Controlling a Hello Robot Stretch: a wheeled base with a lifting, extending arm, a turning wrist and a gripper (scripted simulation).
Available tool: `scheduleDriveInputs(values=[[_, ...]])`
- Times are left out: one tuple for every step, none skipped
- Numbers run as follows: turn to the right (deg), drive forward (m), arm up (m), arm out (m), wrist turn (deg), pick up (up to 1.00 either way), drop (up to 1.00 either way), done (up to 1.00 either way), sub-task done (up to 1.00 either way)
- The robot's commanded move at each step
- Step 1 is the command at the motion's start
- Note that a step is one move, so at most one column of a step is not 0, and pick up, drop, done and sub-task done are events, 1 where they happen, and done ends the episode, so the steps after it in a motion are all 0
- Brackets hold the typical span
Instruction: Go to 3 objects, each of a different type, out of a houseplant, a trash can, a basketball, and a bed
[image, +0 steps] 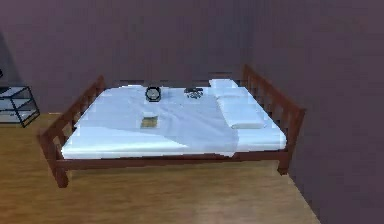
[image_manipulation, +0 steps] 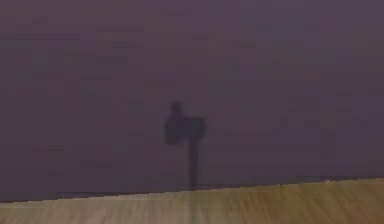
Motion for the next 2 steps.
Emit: scheduleDriveInputs(values=[[-30.0, 0.00, 0.00, 0.00, 0.0, 0.00, 0.00, 0.00, 0.00], [0.0, 0.05, 0.00, 0.00, 0.0, 0.00, 0.00, 0.00, 0.00]])
